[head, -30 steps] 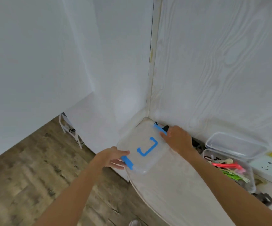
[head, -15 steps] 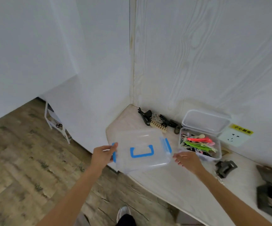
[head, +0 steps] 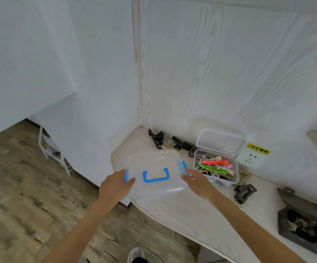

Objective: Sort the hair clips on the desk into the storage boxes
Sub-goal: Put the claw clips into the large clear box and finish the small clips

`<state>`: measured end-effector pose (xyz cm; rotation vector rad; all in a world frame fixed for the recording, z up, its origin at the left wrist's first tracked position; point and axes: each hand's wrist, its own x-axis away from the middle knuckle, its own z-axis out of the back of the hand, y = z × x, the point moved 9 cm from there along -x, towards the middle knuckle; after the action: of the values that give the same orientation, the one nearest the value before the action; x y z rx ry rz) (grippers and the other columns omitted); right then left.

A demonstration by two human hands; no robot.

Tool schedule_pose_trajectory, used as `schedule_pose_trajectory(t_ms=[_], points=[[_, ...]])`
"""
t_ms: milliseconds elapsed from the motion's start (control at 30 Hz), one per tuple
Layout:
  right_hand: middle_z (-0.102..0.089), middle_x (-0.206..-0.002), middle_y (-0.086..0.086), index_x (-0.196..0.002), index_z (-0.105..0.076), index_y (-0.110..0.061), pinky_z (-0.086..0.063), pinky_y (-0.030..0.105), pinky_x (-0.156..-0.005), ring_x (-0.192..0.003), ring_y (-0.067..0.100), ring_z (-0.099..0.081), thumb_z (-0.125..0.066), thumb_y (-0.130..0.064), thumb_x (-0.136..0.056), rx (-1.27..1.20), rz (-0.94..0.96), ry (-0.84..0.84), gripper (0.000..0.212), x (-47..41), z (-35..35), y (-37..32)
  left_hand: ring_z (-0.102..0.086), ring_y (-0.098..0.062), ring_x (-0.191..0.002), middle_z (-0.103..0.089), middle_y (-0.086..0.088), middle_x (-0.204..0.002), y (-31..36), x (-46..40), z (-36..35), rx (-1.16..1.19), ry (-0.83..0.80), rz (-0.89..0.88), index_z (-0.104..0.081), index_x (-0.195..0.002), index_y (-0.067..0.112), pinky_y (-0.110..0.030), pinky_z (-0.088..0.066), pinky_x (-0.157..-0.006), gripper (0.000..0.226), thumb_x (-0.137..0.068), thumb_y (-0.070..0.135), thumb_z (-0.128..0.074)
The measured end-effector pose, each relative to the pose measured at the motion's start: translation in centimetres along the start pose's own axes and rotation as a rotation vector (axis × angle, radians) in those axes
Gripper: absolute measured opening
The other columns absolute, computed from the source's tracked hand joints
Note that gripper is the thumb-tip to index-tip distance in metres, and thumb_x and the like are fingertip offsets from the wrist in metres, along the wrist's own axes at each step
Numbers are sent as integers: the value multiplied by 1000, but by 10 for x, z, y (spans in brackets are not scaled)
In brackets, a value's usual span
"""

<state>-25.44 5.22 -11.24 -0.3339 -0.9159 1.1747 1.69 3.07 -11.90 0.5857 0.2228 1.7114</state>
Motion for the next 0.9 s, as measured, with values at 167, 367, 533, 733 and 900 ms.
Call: schedule_pose_trajectory(t_ms=[167, 367, 533, 733, 900], points=[[-48, -137, 2, -129, -53, -19, -32, 26, -98, -110, 11, -47, -47, -34, -95, -129, 40, -41, 37, 2, 5, -24, -50, -20, -122, -50, -6, -138, 1, 3, 3, 414, -26, 47, -48, -135, 18, -23, -37, -94, 53, -89, 42, -56], [-46, -136, 14, -133, -43, -2, -36, 36, -103, -122, 27, -46, -58, -24, -90, -434, -211, -56, 51, -5, -4, -12, -36, -21, -136, -37, -6, -148, 5, 11, -5, 538, -45, 79, -30, -146, 17, -34, -31, -112, 68, -87, 30, -63], [-33, -149, 6, -144, -33, -16, -28, 38, -111, -134, 23, -35, -55, -33, -91, -292, -90, 45, 60, -10, 6, -26, -44, -19, -125, -46, -2, -135, 6, 10, 27, 629, 157, 6, -49, -129, 31, -34, -39, -103, 44, -88, 28, -62], [-58, -91, 5, -94, -64, -13, -43, 29, -73, -80, 16, -54, -47, -23, -93, -414, 67, 45, 20, -23, 32, -81, -65, -10, -79, -68, 6, -94, -13, -16, 54, 911, 90, 72, -60, -112, 34, -23, -48, -64, 24, -90, 23, -60], [-61, -114, 27, -121, -56, 5, -46, 34, -85, -88, 28, -57, -42, -29, -96, -412, -119, -39, 44, -71, 23, -109, -58, -6, -64, -59, 8, -76, -48, -60, 52, 808, -20, 417, -57, -77, 20, -24, -39, -53, 17, -89, 32, -56]])
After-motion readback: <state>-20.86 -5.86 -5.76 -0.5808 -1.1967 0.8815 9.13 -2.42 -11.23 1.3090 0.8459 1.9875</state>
